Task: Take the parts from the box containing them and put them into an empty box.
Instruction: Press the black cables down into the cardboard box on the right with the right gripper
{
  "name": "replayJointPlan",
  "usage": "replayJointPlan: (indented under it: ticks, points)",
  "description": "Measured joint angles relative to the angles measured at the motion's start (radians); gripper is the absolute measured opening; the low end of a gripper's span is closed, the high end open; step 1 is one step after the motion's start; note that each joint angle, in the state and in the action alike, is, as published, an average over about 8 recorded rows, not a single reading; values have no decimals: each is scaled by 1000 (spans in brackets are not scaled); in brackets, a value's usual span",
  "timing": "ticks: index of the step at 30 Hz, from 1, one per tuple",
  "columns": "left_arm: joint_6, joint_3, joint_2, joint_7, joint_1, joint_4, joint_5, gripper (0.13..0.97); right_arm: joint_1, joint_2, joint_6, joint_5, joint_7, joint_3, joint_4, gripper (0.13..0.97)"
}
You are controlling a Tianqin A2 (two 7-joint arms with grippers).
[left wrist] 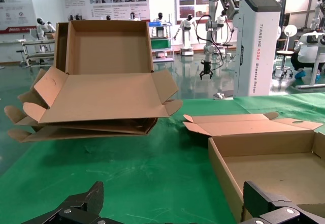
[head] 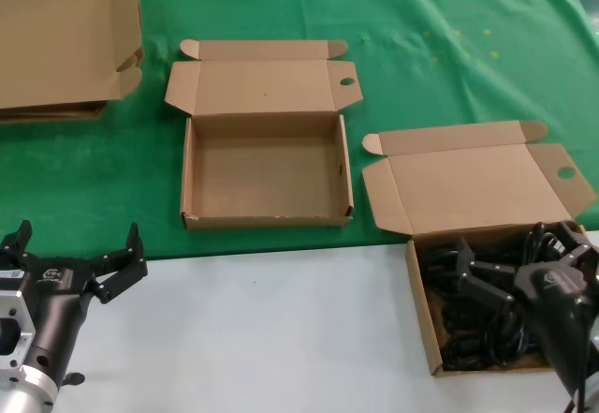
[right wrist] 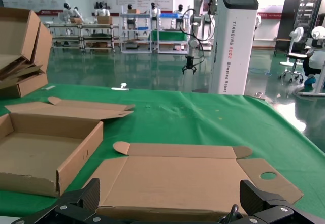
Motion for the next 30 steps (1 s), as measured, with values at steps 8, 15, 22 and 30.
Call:
replayJointPlan:
  ticks: [8, 15, 22, 30]
  points:
    - [0, 0, 0, 0, 0, 0, 0, 966, 0, 0, 0, 0, 0, 0, 0, 966]
    - [0, 0, 0, 0, 0, 0, 0, 963, 0, 0, 0, 0, 0, 0, 0, 966]
    - [0, 0, 0, 0, 0, 0, 0, 957, 0, 0, 0, 0, 0, 0, 0, 966]
    - [0, 0, 0, 0, 0, 0, 0, 889, 0, 0, 0, 0, 0, 0, 0, 966]
